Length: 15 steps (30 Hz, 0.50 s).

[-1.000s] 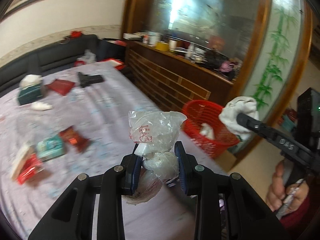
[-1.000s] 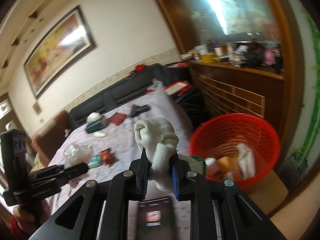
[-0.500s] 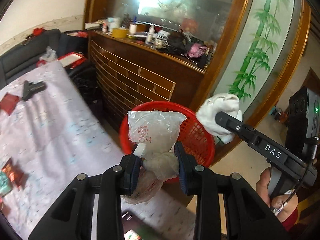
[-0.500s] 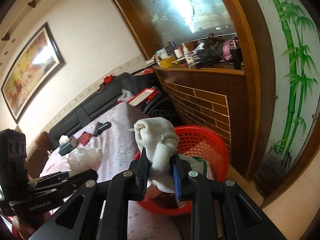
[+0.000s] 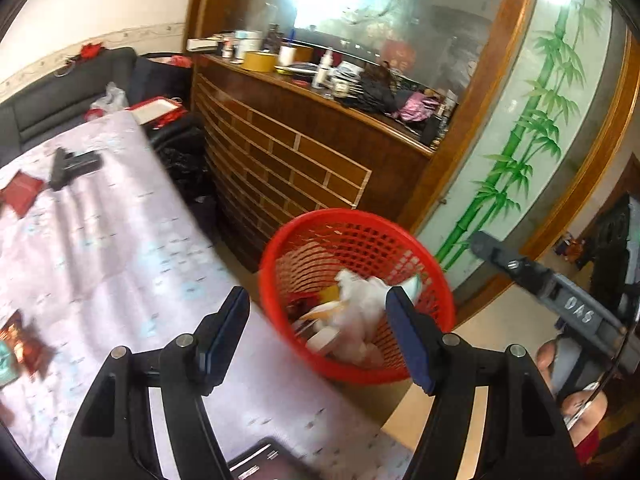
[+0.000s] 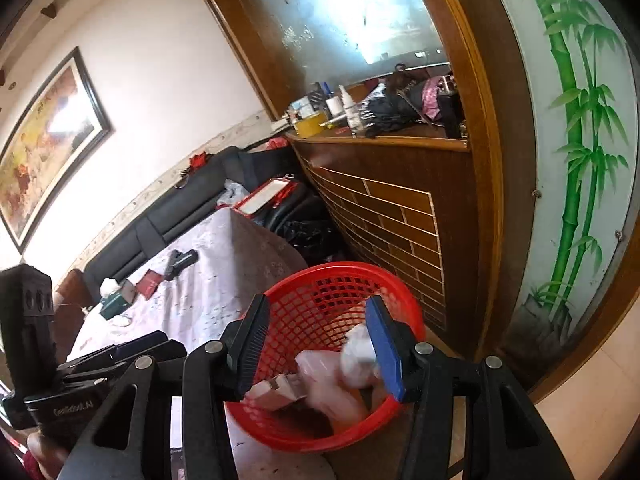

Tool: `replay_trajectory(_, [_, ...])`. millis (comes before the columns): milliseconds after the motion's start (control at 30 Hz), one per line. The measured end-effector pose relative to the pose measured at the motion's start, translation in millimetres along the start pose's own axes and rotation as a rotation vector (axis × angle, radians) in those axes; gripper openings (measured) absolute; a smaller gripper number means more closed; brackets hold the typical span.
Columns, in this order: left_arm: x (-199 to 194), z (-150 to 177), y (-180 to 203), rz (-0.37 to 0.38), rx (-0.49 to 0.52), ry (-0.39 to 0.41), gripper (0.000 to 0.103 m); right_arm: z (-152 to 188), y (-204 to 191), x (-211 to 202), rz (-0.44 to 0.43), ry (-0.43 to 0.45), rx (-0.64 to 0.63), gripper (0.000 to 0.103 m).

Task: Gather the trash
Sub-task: 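Carry the bag and cloth to the red basket and open both tools, then move both tools back over the bed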

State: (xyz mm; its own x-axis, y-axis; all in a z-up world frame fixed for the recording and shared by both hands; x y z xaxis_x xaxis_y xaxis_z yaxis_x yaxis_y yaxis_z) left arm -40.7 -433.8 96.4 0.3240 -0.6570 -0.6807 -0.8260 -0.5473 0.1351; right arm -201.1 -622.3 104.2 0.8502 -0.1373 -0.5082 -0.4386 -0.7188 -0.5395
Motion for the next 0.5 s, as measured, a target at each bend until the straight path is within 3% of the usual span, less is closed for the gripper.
replay_trajectory(233, [-40.5,36.0,-29.2,-0.065,-0.023,0.013,0.069,19.9,-31.7,-11.9,-0.032,-0.031,-0.037,0.055])
replay_trajectory(500, [-87.1,86.0,-69.3,-0.153,-0.055,0.013,0.069,65.8,-104.2,-5.5,-0.122,-0.127,-0.161,0.055])
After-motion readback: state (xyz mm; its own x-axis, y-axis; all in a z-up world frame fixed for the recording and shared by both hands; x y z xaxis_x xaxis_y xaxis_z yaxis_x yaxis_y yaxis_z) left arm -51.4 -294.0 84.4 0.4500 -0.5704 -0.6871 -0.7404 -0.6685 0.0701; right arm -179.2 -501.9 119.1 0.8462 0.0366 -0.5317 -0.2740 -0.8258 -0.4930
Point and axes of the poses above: each gripper's, at about its wrist camera, not at the fingertips, and x roughly the way its jaws point, y to its right, z to its underside, the point moved 1 cm from there along x, roughly the way its jaws point, and after that the axes turned 9 degrees about x, right-handed, at the moved point
